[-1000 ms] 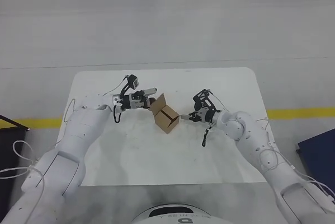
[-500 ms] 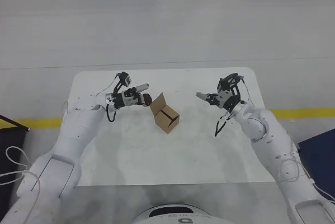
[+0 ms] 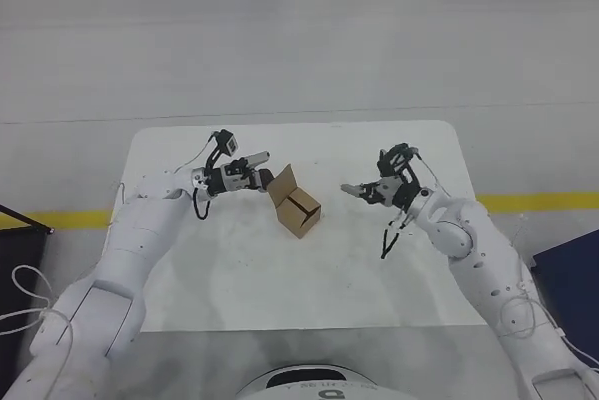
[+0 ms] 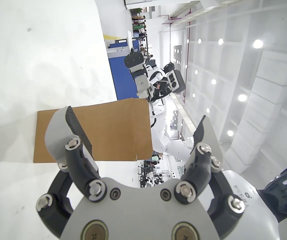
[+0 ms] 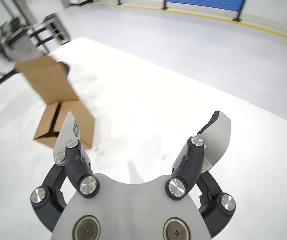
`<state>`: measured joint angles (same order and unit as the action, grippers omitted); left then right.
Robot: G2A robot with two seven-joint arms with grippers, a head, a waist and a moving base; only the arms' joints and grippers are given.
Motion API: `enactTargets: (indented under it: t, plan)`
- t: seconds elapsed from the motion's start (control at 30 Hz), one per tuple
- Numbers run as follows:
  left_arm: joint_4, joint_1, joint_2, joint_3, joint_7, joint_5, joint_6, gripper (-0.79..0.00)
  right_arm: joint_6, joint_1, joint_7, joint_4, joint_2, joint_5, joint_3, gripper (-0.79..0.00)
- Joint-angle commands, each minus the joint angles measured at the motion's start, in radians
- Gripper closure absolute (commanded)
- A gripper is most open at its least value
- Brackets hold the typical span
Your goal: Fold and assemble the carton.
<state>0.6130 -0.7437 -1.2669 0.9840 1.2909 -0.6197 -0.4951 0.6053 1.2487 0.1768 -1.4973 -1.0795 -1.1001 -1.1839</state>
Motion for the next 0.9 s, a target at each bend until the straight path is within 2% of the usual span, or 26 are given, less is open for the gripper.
enactTargets:
  t: [0.0,0.1,0.33,0.67,0.87]
  plan:
    - [0.022,-0.01,0.004,0.005,0.002,0.008,0.01,-0.785,0.107,0.011,-0.033,-0.012,0.009,-0.18,0.008,-0.785]
    - [0.052,-0.025,0.009,0.011,0.01,0.012,0.028,-0.785,0.121,0.018,-0.048,-0.018,0.012,-0.292,0.032,-0.785]
    - [0.107,-0.051,0.018,0.024,0.037,0.022,0.044,-0.785,-0.006,-0.043,-0.043,0.039,-0.023,-0.361,0.167,-0.785]
    - [0.189,-0.083,0.032,0.045,0.036,0.048,0.071,-0.785,-0.07,-0.158,-0.051,0.179,-0.067,-0.36,0.264,-0.785]
    - [0.237,-0.087,0.026,0.003,-0.016,0.135,0.12,-0.785,-0.069,-0.187,-0.081,0.209,-0.083,-0.341,0.291,-0.785]
